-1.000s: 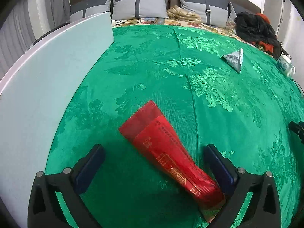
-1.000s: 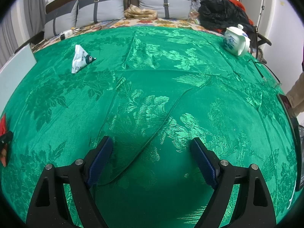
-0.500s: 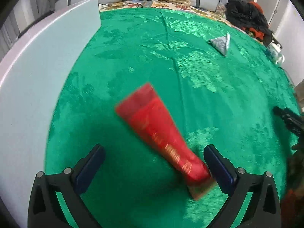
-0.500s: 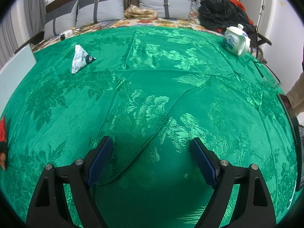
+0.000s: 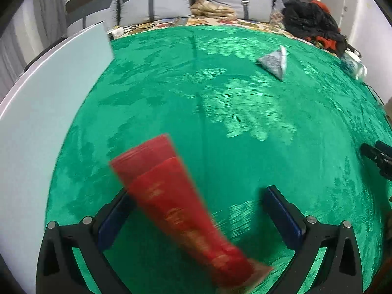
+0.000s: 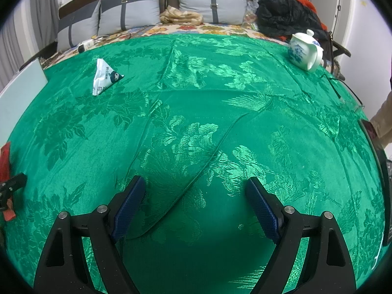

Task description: Organize snacks

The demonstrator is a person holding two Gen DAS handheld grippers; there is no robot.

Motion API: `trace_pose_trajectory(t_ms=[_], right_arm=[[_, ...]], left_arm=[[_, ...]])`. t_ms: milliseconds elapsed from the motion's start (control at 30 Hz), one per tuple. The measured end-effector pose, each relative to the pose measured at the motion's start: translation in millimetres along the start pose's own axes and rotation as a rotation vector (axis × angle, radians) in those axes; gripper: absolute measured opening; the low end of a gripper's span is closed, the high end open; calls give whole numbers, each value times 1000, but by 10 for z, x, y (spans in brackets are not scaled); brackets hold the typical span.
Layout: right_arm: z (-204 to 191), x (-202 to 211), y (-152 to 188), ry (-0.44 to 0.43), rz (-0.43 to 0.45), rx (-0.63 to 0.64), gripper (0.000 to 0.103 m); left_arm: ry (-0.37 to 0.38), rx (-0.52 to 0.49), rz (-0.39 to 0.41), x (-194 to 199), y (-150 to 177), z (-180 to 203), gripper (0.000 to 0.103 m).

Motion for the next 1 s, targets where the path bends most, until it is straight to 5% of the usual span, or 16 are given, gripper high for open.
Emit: trace_pose_trajectory(t_ms=[133, 567, 633, 800, 1000], right_arm=[[2, 1, 1, -1, 0, -1, 87], [-98, -30, -46, -32, -62, 44, 94], [-299, -38, -211, -107, -125, 131, 92], [-1027, 63, -1000, -211, 22, 265, 92], [-1613, -528, -1550, -175, -78, 323, 90]], left_arm=[[-11, 57, 45, 26, 76, -276, 103], [-13, 64, 47, -6, 44, -291, 103], [-13, 64, 48, -4, 45, -292, 103], [-13, 64, 47, -1, 48, -292, 103], [-11, 65, 47, 0, 50, -291, 103]])
Point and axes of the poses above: each gripper's, at about its wrist camera, not at the fingertips, and x roughly against the way its jaws point, z to its right, y to its underside, the point moved 6 cm from there along -x, roughly the way its jaws point, and after that the axes turned 12 degrees about -z, right-handed, at the moved point
